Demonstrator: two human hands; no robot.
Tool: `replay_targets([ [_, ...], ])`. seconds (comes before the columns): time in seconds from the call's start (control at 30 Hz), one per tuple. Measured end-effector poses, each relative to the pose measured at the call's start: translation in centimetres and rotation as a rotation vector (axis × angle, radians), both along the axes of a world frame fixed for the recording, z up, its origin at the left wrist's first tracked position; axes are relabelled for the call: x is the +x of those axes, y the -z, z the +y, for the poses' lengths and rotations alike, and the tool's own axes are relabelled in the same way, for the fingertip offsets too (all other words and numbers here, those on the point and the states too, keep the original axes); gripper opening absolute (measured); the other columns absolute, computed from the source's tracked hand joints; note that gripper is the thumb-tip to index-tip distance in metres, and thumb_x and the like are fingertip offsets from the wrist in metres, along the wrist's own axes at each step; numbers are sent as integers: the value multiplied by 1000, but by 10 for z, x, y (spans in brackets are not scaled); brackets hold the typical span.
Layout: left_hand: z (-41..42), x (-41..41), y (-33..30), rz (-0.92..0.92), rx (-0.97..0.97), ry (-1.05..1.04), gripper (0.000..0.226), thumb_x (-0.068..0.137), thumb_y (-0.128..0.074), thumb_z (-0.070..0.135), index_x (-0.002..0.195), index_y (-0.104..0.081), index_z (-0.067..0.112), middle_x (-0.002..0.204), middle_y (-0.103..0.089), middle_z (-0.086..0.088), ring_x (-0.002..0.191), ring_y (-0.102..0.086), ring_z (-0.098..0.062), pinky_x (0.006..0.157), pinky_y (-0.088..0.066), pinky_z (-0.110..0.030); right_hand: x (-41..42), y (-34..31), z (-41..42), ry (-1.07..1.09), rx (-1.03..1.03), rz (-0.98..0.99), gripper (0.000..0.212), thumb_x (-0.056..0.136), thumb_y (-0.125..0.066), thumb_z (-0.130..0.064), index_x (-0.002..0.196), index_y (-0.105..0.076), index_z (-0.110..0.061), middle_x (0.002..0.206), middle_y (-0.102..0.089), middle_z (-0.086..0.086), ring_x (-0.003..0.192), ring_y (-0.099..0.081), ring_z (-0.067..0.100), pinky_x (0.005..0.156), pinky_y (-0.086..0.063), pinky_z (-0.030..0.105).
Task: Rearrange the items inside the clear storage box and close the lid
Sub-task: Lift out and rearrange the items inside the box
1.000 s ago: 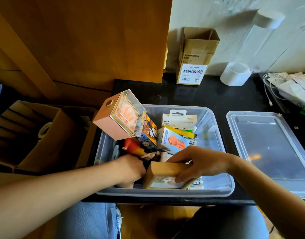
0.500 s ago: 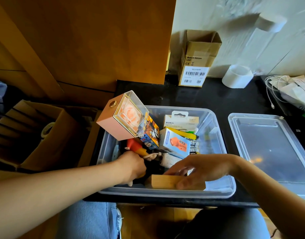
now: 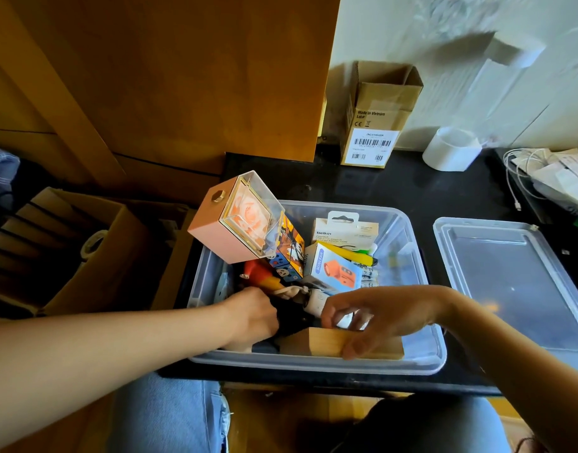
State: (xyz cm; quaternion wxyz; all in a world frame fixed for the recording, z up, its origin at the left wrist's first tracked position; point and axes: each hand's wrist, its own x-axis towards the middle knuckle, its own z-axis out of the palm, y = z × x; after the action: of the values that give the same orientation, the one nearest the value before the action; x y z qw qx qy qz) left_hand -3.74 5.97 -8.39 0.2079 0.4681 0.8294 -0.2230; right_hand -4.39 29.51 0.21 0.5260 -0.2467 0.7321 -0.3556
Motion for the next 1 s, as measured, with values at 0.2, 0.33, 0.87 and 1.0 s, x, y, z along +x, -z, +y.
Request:
replay_targets([
  [0.2,6,3,-23,6,-78,92,24,93,-37,-2,113,-50,-3,100,-66,-18,88,-62,-36,52,-30,-32,1,-10,14,-52,82,104,38,80,-72,-35,108,-47,-41,113,-51,-30,103,-56,2,79,-51,13],
  [0.33,0,7,-37,-7,-22,78,22,87,-39,-5,105,-51,-1,98,-64,-18,85,-61,-35,60,-33,-36,4,-12,23,19,50,101,36,81,-71,-20,106,-48,-34,116,-55,-17,101,-59,7,81,-52,19],
  [0.87,-6,-21,-73,-367,148,-582,28,93,-50,32,93,-62,7,75,-60,-8,59,-48,-20,48,-34,-26,8,-2,-4,15,62,199,32,86,-64,-35,116,-55,-41,120,-60,-17,107,-57,2,92,-48,19],
  [1.0,-6,-16,-75,-344,220,-591,27,94,-54,36,105,-61,12,68,-49,5,59,-45,-9,51,-35,-23,8,6,-17,-16,88,237,34,90,-57,-36,125,-54,-34,124,-59,-11,110,-55,4,96,-47,24],
])
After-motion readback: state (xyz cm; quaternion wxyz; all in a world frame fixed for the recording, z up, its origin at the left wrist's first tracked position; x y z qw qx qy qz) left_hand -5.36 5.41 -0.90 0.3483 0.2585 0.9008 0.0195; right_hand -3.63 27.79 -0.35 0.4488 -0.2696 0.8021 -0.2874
